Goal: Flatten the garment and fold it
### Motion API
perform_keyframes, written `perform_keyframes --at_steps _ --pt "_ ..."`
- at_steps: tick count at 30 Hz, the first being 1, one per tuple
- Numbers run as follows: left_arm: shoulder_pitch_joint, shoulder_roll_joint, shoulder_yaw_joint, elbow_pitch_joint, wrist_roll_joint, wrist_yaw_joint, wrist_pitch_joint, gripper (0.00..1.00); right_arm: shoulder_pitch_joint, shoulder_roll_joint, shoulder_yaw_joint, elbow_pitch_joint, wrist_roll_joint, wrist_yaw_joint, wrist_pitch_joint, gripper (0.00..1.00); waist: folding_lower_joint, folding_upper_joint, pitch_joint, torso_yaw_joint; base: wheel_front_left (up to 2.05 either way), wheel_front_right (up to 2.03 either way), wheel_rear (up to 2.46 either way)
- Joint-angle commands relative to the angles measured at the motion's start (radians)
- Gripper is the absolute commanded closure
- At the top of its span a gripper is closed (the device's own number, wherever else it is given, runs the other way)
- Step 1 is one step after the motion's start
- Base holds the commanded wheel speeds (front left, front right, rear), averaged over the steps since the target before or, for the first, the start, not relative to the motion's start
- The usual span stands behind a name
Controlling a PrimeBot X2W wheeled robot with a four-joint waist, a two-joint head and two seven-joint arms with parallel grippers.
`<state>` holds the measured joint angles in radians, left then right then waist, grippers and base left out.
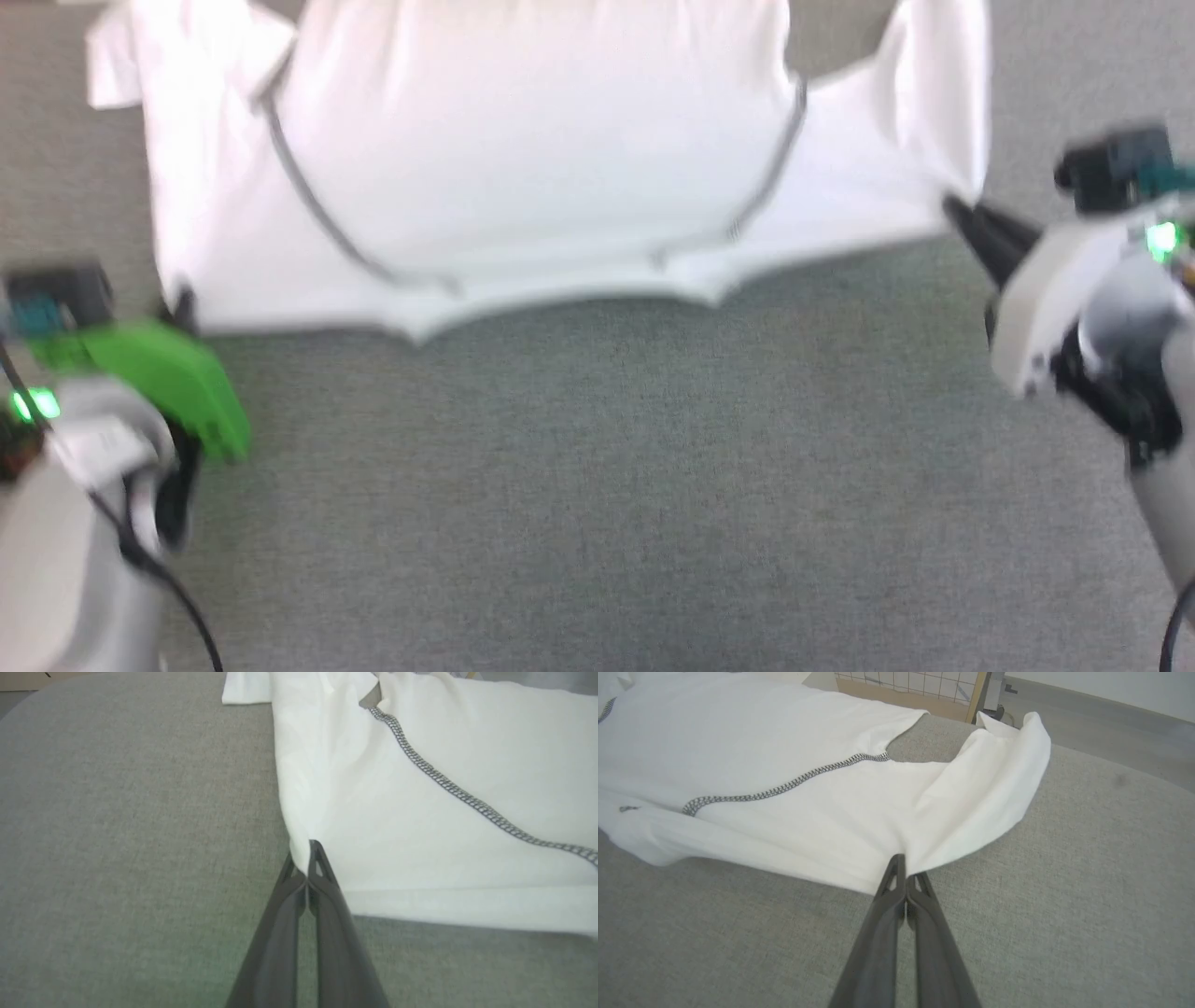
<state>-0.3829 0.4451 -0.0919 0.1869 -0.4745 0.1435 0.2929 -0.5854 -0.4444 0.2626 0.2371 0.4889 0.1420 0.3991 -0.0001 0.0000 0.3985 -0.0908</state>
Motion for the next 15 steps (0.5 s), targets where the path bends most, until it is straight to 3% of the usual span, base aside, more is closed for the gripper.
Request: perform_keyframes --at_steps 1,6,15 --pt "0.067 0.027 0.024 -0.017 -0.01 0.027 0.016 1.0 0.058 -0.028 -0.046 -0.015 -0.013 -0.011 0.014 1.0 0.0001 0.0 -0.106 0.033 0.0 0.0 0.0" --pt "0.295 0.002 0.043 -0.175 -0.052 0.077 0.067 1.0 0.294 0.01 -0.166 -0.152 -0.044 -0.011 0.087 1.0 0.0001 0.0 -0.17 0.039 0.0 0.0 0.0" --pt "0.569 -0.035 0.035 -0.39 -0.07 0.164 0.145 1.0 0.615 0.16 -0.349 -0.412 -0.121 -0.011 0.238 1.0 0.0001 0.0 -0.216 0.047 0.0 0.0 0.0"
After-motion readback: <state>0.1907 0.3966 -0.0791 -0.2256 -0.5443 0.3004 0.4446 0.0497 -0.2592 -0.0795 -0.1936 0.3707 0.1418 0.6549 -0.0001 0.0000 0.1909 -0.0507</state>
